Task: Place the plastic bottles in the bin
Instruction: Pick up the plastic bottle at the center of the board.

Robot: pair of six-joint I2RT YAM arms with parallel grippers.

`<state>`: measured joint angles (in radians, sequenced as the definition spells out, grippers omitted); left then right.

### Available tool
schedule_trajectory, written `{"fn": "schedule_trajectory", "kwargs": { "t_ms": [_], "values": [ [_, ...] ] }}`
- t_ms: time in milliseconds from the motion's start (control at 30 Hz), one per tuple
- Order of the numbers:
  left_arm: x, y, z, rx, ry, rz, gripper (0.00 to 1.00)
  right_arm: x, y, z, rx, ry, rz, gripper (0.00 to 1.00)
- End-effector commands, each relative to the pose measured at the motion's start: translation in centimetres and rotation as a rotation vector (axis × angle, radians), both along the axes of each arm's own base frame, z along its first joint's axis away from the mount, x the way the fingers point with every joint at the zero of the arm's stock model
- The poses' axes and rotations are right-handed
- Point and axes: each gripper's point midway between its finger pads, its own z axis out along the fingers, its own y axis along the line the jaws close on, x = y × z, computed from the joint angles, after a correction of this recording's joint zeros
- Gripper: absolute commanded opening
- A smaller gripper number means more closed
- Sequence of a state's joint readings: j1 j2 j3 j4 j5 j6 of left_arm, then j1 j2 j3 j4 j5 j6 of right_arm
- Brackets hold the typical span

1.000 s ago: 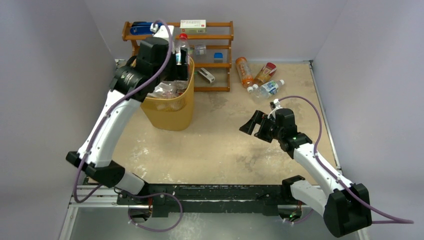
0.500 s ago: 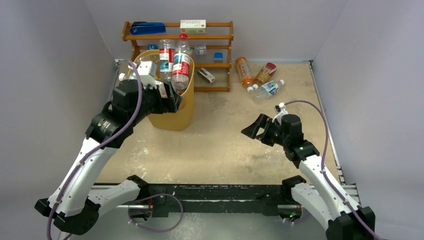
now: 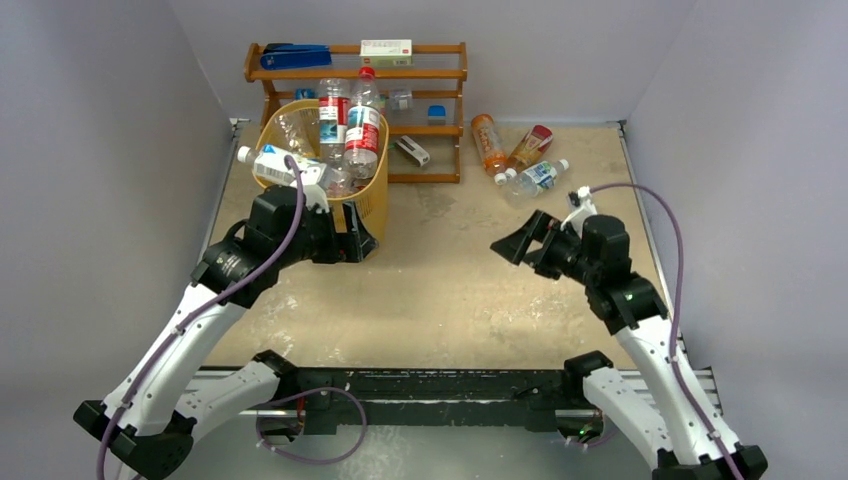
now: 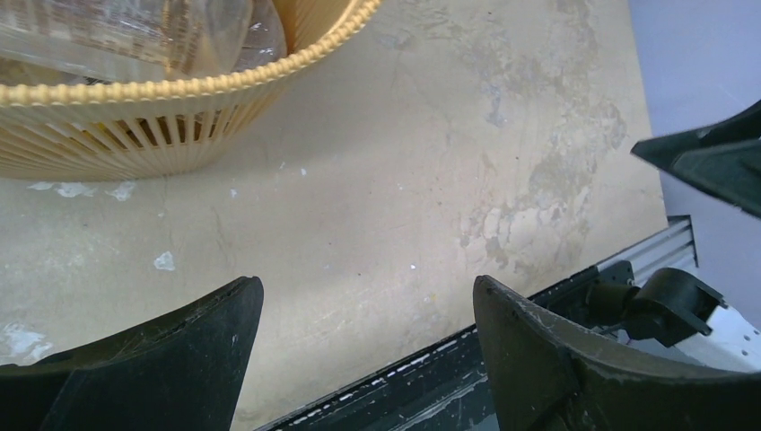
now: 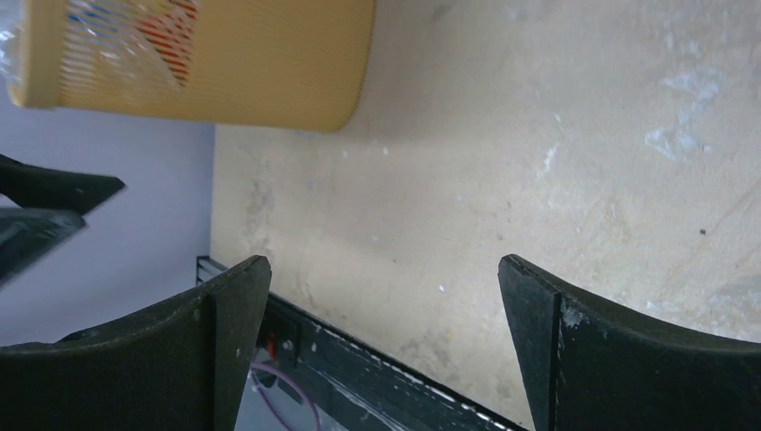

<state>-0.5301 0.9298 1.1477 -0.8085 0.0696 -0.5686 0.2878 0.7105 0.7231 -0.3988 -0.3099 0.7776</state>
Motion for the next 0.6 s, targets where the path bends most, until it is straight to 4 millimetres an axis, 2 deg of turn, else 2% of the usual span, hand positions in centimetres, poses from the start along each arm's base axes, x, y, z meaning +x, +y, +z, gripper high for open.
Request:
{"fn": "schedule_trajectory", "kwargs": {
  "t_ms": [0,67,167,233,300,400,567],
  "values": [
    [-0.8,-1.1,3.6,-0.107,-0.054,-0.052,0.87,3.1,-0.4,4.4,-0.057,-0.073,-0.041,1.0],
    [-0.8,-1.0,4.0,-0.107,-0.065,-0.053,0.87,5.1,-0.6,5.6,-0.083,-0.066,-0.08,1.0],
    [-0.6,-1.4,3.5,-0.11,-0.06,-0.061,0.87,8.1,-0.7,5.7,-0.123,-0.03,-0.126,1.0],
    [-0.3,-2.1,2.8,-0.127,-0.053,-0.082,0.87,10.5,-1.3,5.5,-0.167,-0.021,-0.18,1.0],
    [0.3,-2.8,1.7,-0.128,-0.039,-0.098,0.87,13.3,-2.1,4.4,-0.217,0.017,-0.235,1.0],
    [1.3,-3.4,0.3,-0.112,-0.028,-0.11,0.87,17.2,-4.4,2.7,-0.216,0.063,-0.312,1.0],
    [2.9,-4.7,-0.7,-0.115,-0.027,-0.128,0.88,23.1,-9.8,-0.6,-0.172,0.131,-0.435,1.0]
  ]
}}
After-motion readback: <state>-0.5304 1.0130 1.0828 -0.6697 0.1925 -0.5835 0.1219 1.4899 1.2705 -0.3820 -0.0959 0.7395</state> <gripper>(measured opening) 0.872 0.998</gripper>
